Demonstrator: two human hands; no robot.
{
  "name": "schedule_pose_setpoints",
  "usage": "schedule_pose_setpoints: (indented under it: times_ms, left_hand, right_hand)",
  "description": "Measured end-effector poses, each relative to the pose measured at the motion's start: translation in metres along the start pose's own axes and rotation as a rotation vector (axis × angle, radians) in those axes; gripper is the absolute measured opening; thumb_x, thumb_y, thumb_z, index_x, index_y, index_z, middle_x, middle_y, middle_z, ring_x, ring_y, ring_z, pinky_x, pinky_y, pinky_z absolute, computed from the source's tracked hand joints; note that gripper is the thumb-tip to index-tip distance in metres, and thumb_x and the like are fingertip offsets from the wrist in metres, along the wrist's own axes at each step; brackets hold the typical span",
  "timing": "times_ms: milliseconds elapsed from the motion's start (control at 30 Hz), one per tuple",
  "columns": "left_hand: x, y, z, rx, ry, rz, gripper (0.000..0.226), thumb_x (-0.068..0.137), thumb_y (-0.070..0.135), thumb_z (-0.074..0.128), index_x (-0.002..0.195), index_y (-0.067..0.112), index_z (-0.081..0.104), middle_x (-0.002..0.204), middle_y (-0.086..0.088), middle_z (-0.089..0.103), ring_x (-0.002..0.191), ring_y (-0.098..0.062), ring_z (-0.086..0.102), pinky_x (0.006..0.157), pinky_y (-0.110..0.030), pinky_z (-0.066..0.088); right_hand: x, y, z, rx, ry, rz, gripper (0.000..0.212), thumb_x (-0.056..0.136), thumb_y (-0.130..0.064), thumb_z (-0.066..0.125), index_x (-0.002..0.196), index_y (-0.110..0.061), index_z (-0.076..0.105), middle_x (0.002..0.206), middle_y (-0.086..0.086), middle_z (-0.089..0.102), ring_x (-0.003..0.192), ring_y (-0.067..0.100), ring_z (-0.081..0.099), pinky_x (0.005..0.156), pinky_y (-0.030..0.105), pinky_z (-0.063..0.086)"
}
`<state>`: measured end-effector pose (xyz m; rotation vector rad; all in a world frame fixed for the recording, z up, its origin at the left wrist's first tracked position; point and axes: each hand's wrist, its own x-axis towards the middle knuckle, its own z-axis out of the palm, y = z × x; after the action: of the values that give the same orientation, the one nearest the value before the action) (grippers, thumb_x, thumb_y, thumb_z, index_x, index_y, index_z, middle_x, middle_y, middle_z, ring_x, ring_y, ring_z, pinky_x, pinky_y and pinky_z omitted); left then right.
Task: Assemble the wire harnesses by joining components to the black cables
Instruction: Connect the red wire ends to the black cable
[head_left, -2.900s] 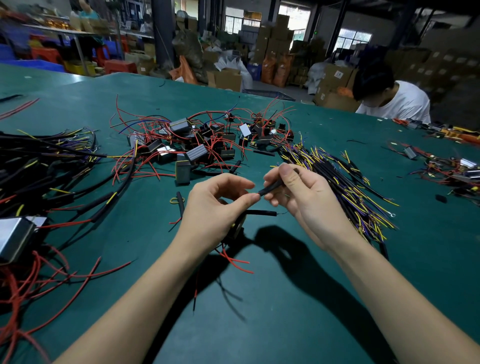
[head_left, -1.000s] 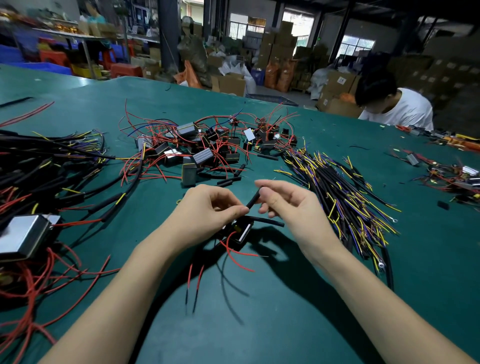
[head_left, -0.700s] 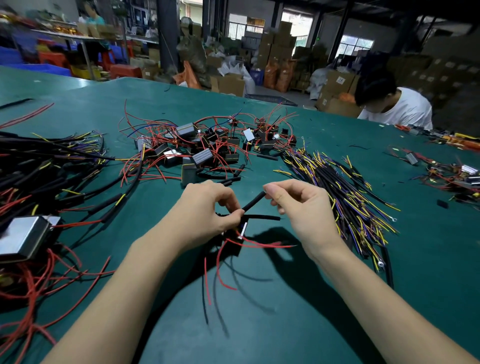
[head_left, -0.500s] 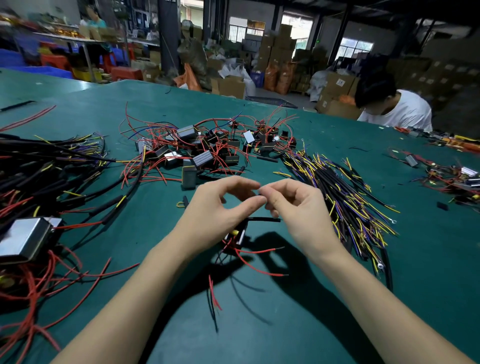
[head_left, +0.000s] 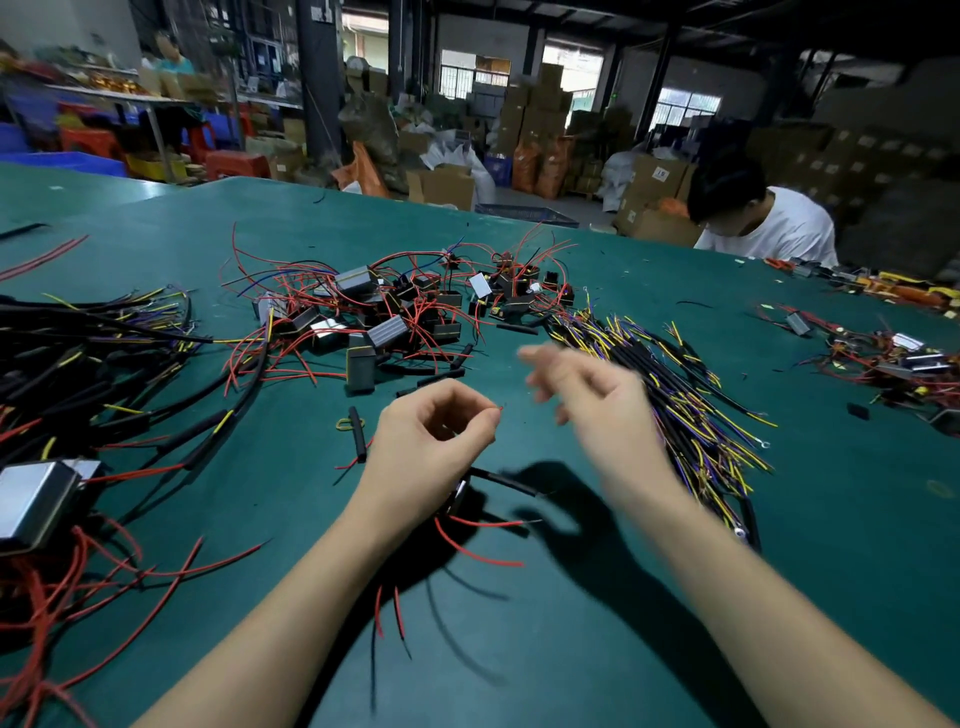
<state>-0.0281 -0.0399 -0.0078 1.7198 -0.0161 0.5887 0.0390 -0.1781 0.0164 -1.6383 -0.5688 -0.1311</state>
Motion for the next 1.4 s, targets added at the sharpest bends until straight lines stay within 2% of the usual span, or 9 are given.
schedule_pose_setpoints:
  times_ms: [67, 133, 233, 467, 600, 733, 867, 1000, 1400]
  left_hand:
    - [-0.001, -0.001, 0.003, 0.011, -0.009, 0.005, 0.011, 0.086, 0.005, 0.065, 0.075, 0.008, 0.064, 0.067, -0.007, 0.063, 0.062, -0.013, 0.053, 0.063, -0.026, 0.045]
    - [-0.003, -0.001, 0.004, 0.011, -0.015, 0.021, 0.011, 0.087, 0.005, 0.063, 0.076, 0.009, 0.062, 0.066, -0.002, 0.061, 0.063, -0.013, 0.054, 0.064, -0.028, 0.046]
    - [-0.004, -0.001, 0.004, -0.016, -0.004, 0.043, 0.011, 0.088, 0.005, 0.061, 0.078, 0.009, 0.060, 0.065, -0.002, 0.059, 0.063, -0.016, 0.053, 0.063, -0.033, 0.046]
    - [-0.001, -0.003, 0.006, -0.084, 0.062, 0.028, 0.012, 0.093, 0.007, 0.054, 0.081, 0.009, 0.054, 0.059, 0.005, 0.051, 0.056, -0.010, 0.046, 0.056, -0.024, 0.039]
    - [0.000, -0.006, 0.006, -0.070, 0.052, 0.023, 0.012, 0.094, 0.011, 0.056, 0.083, 0.012, 0.061, 0.055, 0.011, 0.045, 0.053, -0.008, 0.039, 0.053, -0.023, 0.032]
    - [0.000, -0.007, 0.004, -0.016, 0.023, 0.056, 0.016, 0.094, 0.012, 0.055, 0.087, 0.014, 0.069, 0.057, 0.009, 0.051, 0.057, -0.008, 0.046, 0.058, -0.023, 0.038]
    - [0.000, -0.006, 0.004, -0.053, 0.038, 0.028, 0.017, 0.095, 0.012, 0.054, 0.084, 0.015, 0.067, 0.059, 0.006, 0.051, 0.058, -0.010, 0.046, 0.059, -0.025, 0.038]
    - [0.000, -0.004, 0.003, -0.057, 0.009, 0.025, 0.016, 0.094, 0.012, 0.055, 0.084, 0.013, 0.068, 0.054, 0.012, 0.050, 0.054, -0.004, 0.044, 0.054, -0.018, 0.035]
    - [-0.003, -0.002, 0.004, -0.081, -0.055, -0.013, 0.007, 0.087, 0.010, 0.065, 0.088, 0.010, 0.073, 0.084, 0.000, 0.074, 0.076, -0.002, 0.062, 0.075, -0.014, 0.048]
  right_hand:
    - [0.030, 0.002, -0.019, -0.086, 0.203, 0.072, 0.030, 0.096, -0.040, 0.050, 0.081, -0.024, 0.071, 0.071, -0.004, 0.063, 0.069, 0.012, 0.053, 0.058, 0.021, 0.039]
    - [0.057, 0.015, -0.040, -0.560, 0.356, 0.122, 0.030, 0.096, -0.031, 0.049, 0.074, -0.021, 0.068, 0.074, 0.001, 0.062, 0.078, 0.025, 0.054, 0.064, 0.027, 0.039]
    - [0.080, 0.039, -0.062, -1.127, 0.292, 0.266, 0.022, 0.092, -0.018, 0.050, 0.098, -0.007, 0.068, 0.105, 0.015, 0.063, 0.103, 0.035, 0.056, 0.074, 0.034, 0.043]
    - [0.090, 0.056, -0.060, -1.335, 0.263, 0.286, 0.018, 0.084, -0.006, 0.055, 0.099, -0.002, 0.065, 0.108, 0.018, 0.061, 0.109, 0.035, 0.052, 0.069, 0.033, 0.037]
    - [0.089, 0.043, -0.061, -1.005, 0.406, 0.284, 0.020, 0.083, -0.014, 0.055, 0.090, -0.006, 0.071, 0.099, 0.017, 0.068, 0.100, 0.036, 0.058, 0.072, 0.032, 0.045]
    - [0.080, 0.007, -0.060, -0.181, 0.587, 0.089, 0.009, 0.092, -0.011, 0.052, 0.090, -0.010, 0.061, 0.086, 0.008, 0.069, 0.063, 0.009, 0.053, 0.058, 0.019, 0.039]
    - [0.041, -0.015, -0.047, 0.651, 0.394, 0.263, 0.019, 0.097, -0.005, 0.046, 0.080, -0.010, 0.051, 0.063, 0.002, 0.066, 0.043, 0.004, 0.043, 0.038, 0.014, 0.030]
    - [0.003, -0.009, -0.027, 0.763, 0.203, 0.401, 0.017, 0.098, -0.004, 0.044, 0.087, -0.008, 0.056, 0.064, 0.003, 0.068, 0.046, 0.006, 0.053, 0.043, 0.013, 0.041]
    - [-0.010, -0.001, -0.020, 0.811, 0.190, 0.427, 0.017, 0.097, -0.001, 0.042, 0.087, -0.009, 0.052, 0.075, 0.010, 0.072, 0.055, 0.011, 0.064, 0.052, 0.016, 0.051]
